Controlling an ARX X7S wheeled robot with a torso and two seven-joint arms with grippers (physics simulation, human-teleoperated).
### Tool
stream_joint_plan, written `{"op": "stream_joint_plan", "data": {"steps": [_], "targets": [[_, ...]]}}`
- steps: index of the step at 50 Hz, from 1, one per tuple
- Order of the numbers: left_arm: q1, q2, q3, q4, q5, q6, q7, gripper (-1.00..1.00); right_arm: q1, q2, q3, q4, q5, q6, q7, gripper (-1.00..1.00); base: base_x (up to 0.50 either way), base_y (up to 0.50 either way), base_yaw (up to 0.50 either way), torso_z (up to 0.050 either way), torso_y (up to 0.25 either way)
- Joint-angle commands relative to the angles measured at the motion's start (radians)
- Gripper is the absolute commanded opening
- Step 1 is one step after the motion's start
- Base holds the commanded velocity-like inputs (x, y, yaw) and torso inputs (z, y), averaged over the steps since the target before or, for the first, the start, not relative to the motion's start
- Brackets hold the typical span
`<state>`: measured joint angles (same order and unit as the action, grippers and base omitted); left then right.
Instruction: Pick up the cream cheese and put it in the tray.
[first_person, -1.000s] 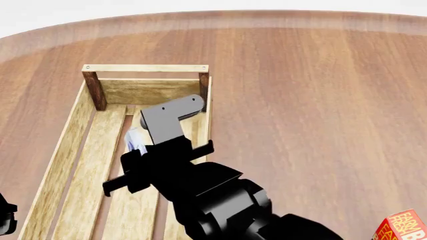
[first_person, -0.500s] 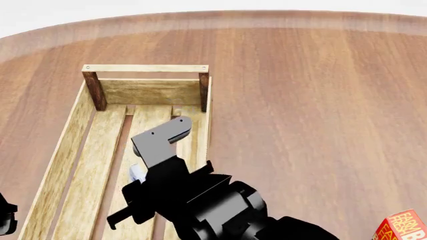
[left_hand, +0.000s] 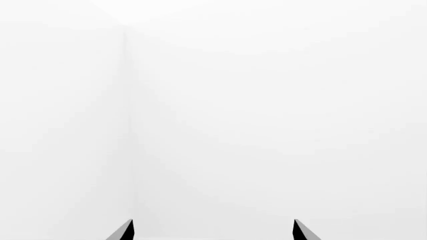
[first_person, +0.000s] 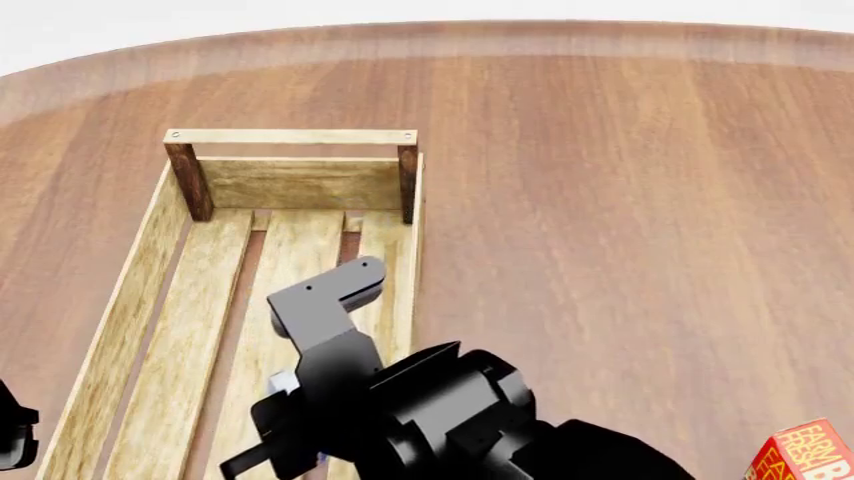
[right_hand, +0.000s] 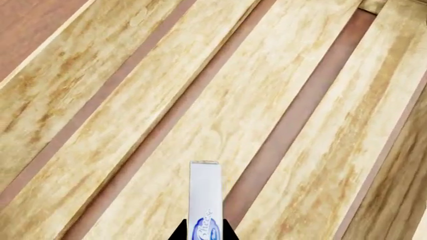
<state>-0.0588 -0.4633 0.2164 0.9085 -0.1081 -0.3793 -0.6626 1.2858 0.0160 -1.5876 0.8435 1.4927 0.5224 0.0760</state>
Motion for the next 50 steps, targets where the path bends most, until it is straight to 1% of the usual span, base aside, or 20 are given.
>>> {"op": "stream_joint_plan", "data": {"steps": [1,31,35,37,40,41,50], "targets": [[0.005,0.025,-0.04,-0.003,-0.02,-0.007,0.013,1.0,0.02,-0.016,0.025,0.001,-0.026,0.013,-0.029,-1.0,0.0,0.0,0.0,0.0,0.0],[0.005,0.02,-0.03,0.0,-0.02,-0.008,0.008,1.0,0.016,-0.016,0.024,-0.003,-0.02,-0.008,-0.036,-1.0,0.0,0.0,0.0,0.0,0.0],[0.004,0.02,-0.03,-0.004,-0.021,-0.006,0.008,1.0,0.017,-0.016,0.024,0.001,-0.019,-0.006,-0.054,-1.0,0.0,0.0,0.0,0.0,0.0],[0.004,0.019,-0.031,-0.003,-0.022,-0.007,0.008,1.0,0.017,-0.016,0.026,0.003,0.003,-0.025,-0.099,-1.0,0.0,0.0,0.0,0.0,0.0],[0.004,0.018,-0.032,-0.005,-0.023,-0.005,0.008,1.0,0.022,-0.016,0.022,0.003,0.006,-0.024,-0.1,-1.0,0.0,0.0,0.0,0.0,0.0],[0.003,0.018,-0.03,-0.007,-0.023,-0.004,0.008,1.0,0.026,-0.016,0.022,0.0,0.011,-0.02,-0.096,1.0,0.0,0.0,0.0,0.0,0.0],[0.0,0.016,-0.03,-0.007,-0.027,-0.002,0.009,1.0,0.028,-0.016,0.022,-0.001,0.004,-0.008,-0.092,1.0,0.0,0.0,0.0,0.0,0.0]]}}
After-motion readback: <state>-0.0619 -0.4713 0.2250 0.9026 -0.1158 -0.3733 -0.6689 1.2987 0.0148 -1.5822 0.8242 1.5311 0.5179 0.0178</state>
